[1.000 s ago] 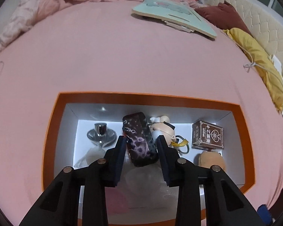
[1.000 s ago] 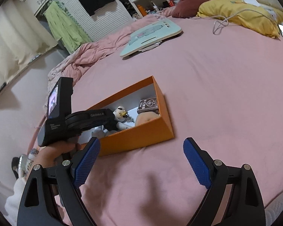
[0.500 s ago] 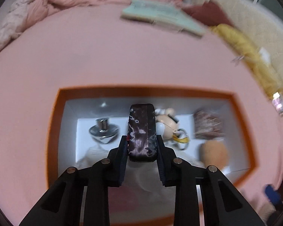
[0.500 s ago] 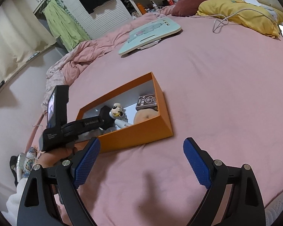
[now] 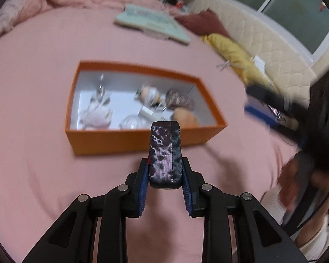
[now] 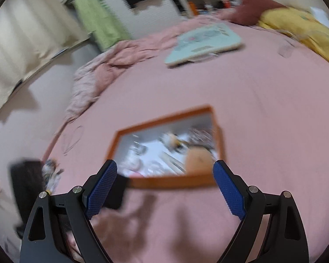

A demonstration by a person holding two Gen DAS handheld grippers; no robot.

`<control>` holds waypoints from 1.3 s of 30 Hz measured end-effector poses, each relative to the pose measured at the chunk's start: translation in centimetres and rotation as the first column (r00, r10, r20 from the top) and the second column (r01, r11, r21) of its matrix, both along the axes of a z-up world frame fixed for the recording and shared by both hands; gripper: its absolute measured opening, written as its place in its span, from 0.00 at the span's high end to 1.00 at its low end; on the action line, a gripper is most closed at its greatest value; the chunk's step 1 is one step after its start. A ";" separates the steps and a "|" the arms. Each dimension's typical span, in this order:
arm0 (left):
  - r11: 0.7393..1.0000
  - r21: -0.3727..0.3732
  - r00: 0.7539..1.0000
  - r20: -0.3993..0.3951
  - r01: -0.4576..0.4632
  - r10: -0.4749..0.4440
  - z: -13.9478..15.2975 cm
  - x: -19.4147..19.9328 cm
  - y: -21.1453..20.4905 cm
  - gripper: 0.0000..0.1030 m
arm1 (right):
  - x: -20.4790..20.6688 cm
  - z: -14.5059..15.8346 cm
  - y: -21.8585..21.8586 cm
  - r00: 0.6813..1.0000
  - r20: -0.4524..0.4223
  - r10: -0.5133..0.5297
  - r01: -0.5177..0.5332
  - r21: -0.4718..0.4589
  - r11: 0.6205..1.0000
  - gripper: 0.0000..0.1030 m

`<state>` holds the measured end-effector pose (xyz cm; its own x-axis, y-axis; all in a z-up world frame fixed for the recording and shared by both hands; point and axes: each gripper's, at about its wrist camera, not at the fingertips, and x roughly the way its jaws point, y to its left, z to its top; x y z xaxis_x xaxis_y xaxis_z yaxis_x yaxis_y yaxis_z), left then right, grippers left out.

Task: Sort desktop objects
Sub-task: 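Grasp the black-red marbled case in the box with left gripper, set it on bed, then grasp the figurine keychain with right gripper and place it beside the box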

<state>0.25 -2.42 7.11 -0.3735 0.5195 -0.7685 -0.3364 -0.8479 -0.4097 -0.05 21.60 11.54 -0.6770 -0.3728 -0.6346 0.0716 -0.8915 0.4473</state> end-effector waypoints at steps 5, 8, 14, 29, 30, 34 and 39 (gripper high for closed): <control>0.999 0.037 0.996 0.088 -0.035 0.031 -1.6 -0.7 -1.2 0.62 | -8.2 -1.3 -3.9 0.982 0.127 0.142 -0.159 0.136 0.978 0.45; 0.991 0.101 0.994 0.069 -0.093 0.086 -0.8 -1.5 -2.1 0.47 | -12.5 -4.7 -5.5 0.949 0.266 0.171 -0.220 0.168 0.961 0.49; 0.970 0.153 0.981 -0.021 -0.188 0.193 0.5 -1.9 -3.5 0.47 | -14.7 -8.7 -5.7 0.924 0.360 0.129 -0.202 0.172 0.964 0.49; 0.947 0.176 0.955 -0.074 -0.270 0.286 0.9 -3.1 -5.2 0.47 | -12.7 -6.0 -4.0 0.959 0.250 0.131 -0.179 0.181 0.967 0.58; 0.944 0.185 0.952 -0.085 -0.273 0.293 1.0 -3.1 -5.4 0.47 | -11.1 -4.6 -3.4 0.965 0.222 0.141 -0.179 0.160 0.971 0.58; 0.938 0.199 0.942 -0.125 -0.285 0.313 1.5 -2.9 -5.9 0.47 | -5.0 -1.6 -1.8 0.971 0.185 0.154 -0.178 0.123 0.976 0.58; 0.935 0.205 0.930 -0.172 -0.288 0.324 2.1 -2.7 -5.9 0.47 | 3.4 -4.1 -1.6 0.966 0.225 0.124 -0.150 0.100 0.984 0.58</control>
<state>-2.41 -8.34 9.23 -0.6717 0.4732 -0.5700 -0.1615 -0.8445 -0.5107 3.37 19.99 7.41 -0.4659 -0.3679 -0.8047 0.1093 -0.9264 0.3602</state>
